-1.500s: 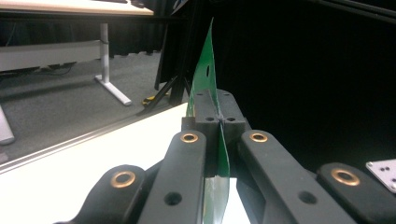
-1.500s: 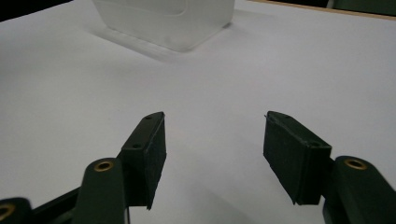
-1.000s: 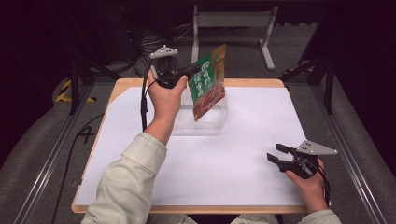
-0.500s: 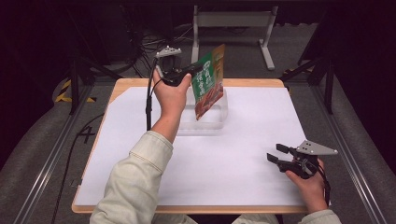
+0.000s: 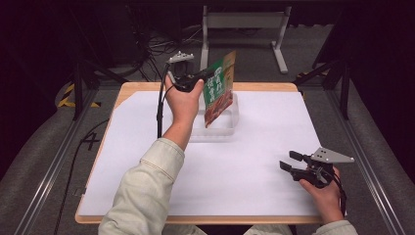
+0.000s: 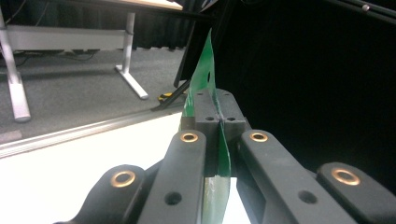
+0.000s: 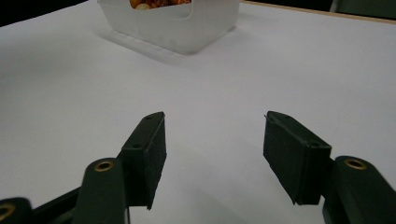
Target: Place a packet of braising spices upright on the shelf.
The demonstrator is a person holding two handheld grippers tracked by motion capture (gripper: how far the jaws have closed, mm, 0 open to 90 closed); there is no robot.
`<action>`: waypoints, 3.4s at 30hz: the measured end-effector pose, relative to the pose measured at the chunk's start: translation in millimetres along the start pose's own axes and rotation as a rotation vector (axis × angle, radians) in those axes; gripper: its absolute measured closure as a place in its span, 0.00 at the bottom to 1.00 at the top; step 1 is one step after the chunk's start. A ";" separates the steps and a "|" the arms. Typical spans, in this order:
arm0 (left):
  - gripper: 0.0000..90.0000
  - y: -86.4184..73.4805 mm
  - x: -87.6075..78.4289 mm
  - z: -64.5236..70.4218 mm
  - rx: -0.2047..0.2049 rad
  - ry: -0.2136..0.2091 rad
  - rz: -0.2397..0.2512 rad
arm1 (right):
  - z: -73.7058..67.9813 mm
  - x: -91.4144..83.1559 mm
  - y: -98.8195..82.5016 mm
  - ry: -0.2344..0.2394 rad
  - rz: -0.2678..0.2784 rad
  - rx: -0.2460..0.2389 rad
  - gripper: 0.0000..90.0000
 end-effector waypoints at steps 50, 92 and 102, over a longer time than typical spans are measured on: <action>0.98 -38.3 -0.7 -13.3 -0.015 0.011 -0.025 | -4.1 6.9 0.0 0.022 -0.007 -0.004 0.43; 0.30 -17.5 -103.2 7.7 0.192 -0.019 0.082 | 6.9 21.4 34.1 0.052 0.050 -0.037 0.36; 0.16 -38.9 -146.1 -6.4 0.230 0.002 0.021 | 2.6 25.9 33.5 0.071 0.036 -0.062 0.35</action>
Point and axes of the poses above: each handheld gripper's, and its own axes: x roughly forward along the jaws, y roughly out of its top, z roughly to its right, the point moved 10 cm from there along x, roughly forward along the jaws, and after that the axes turned 11 degrees about z, right-handed, at the moved point
